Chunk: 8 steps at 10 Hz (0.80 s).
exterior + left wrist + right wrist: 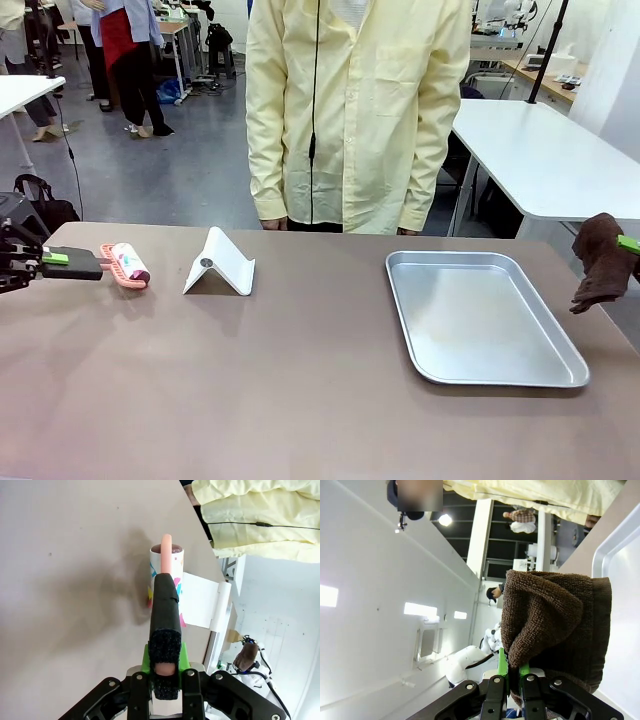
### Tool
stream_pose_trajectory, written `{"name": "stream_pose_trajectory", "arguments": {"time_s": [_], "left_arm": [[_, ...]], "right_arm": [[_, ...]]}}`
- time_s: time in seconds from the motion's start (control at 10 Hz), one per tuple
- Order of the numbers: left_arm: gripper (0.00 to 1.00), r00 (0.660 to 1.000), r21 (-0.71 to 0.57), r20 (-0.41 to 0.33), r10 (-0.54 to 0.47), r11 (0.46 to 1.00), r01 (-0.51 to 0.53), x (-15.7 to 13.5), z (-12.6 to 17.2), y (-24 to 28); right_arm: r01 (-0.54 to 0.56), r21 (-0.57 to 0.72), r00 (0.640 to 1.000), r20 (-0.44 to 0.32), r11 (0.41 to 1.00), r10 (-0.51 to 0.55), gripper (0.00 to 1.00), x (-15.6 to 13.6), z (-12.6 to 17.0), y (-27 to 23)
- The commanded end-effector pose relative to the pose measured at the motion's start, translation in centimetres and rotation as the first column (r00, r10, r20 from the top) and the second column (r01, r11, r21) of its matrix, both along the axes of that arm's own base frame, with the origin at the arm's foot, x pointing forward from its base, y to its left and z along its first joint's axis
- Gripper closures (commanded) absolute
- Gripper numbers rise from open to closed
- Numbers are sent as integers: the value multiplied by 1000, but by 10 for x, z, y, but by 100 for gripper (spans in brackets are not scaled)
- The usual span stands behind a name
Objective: Clean the surface of the table.
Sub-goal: Clean the area not pointed to by the person.
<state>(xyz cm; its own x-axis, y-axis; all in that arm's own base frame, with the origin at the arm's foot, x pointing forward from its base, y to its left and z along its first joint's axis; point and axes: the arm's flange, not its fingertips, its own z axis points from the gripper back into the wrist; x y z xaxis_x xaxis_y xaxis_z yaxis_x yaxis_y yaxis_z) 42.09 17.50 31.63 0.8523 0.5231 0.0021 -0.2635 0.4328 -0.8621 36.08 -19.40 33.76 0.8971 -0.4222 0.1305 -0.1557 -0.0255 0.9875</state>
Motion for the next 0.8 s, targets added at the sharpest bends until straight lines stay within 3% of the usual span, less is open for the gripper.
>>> {"name": "stream_pose_trajectory", "arguments": {"time_s": [0.0, 0.2, 0.3, 0.6, 0.7], "left_arm": [[78, 989, -55, 142, 30, 998, -22, -27, 24, 12], [78, 964, -107, 265, 5, 994, 24, -72, 55, 23], [78, 957, -112, 289, -34, 991, 69, -93, 63, 27], [78, 933, -82, 264, -246, 958, 276, -164, 68, 67], [78, 934, -76, 248, -256, 956, 282, -184, 63, 87]], "right_arm": [[-4, 3, 1000, 8, 1000, 4, 91, -2, 3, -1], [-4, 3, 1000, 8, 1000, 4, 91, -2, 3, -1], [-4, 3, 1000, 8, 1000, 4, 91, -2, 3, -1], [-4, 3, 1000, 8, 1000, 4, 91, -2, 3, -1], [-4, 3, 1000, 8, 1000, 4, 91, -2, 3, -1]]}}
